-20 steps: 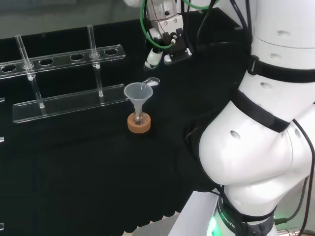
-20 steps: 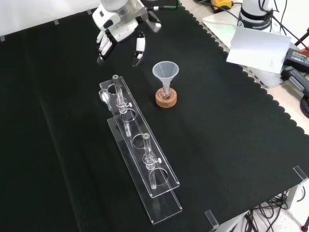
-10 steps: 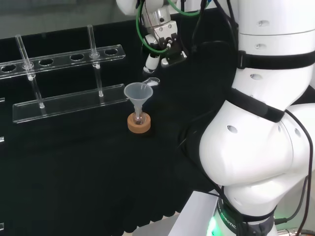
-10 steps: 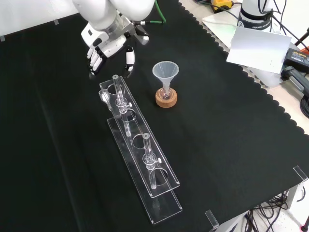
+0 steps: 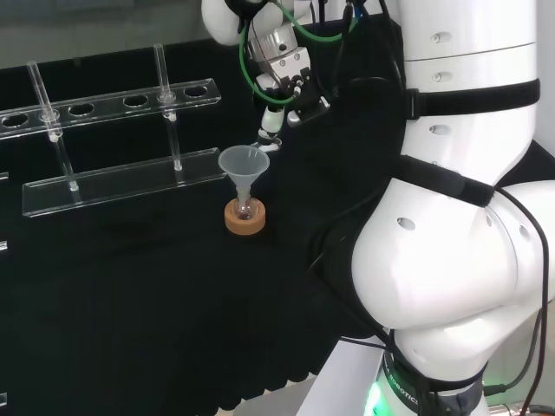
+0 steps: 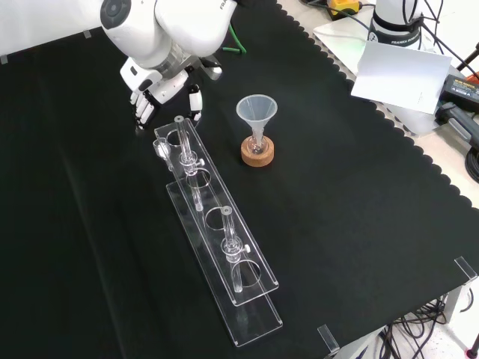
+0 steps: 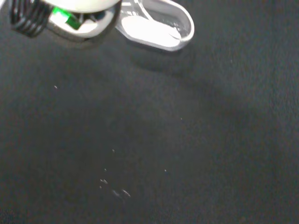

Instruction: Pick up the weighing funnel.

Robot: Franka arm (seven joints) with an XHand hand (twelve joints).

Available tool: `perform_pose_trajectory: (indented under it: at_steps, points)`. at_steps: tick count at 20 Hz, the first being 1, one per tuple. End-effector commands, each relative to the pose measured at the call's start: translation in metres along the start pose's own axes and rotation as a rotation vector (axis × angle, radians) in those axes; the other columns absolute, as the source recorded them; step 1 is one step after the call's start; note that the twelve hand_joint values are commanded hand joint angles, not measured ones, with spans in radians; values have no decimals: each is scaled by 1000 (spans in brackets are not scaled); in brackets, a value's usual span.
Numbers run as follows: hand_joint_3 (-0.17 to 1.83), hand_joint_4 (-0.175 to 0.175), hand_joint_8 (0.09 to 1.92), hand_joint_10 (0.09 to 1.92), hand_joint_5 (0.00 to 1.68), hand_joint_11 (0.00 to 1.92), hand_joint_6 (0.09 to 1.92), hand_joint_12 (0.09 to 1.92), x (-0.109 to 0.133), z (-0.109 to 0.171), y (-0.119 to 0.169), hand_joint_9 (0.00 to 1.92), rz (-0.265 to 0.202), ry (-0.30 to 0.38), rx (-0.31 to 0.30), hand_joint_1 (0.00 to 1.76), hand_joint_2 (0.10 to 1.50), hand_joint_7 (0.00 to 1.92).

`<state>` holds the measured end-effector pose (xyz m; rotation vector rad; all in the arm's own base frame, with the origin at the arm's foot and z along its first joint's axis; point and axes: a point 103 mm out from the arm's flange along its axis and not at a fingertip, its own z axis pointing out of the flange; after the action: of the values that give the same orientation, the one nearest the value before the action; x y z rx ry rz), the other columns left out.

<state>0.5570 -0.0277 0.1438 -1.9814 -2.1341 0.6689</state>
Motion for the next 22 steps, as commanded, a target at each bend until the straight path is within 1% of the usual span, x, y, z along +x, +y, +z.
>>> perform_pose_trajectory:
  at_steps: [1,5,9,11,13,16,20,22]
  points:
    - [522,22,637,535,712,454,203,1265,0,7,6,615,13,-9,4,933,585,339]
    - [556,26,648,548,675,464,445,1262,0,14,13,623,8,-7,16,935,571,348]
    - [563,24,652,550,650,474,548,1257,0,21,21,631,8,-5,26,937,569,356]
    - [565,24,654,550,650,476,568,1255,-1,24,26,634,13,-5,27,937,569,359]
    - [566,22,655,550,647,478,580,1255,4,21,26,636,22,-19,32,938,569,361]
    - [567,19,655,550,639,479,588,1255,4,23,28,637,20,-6,37,938,569,362]
    - [569,12,655,549,616,481,587,1254,-3,36,37,638,10,14,46,939,569,362]
    - [569,9,655,549,599,482,583,1254,1,34,37,639,17,1,45,939,568,362]
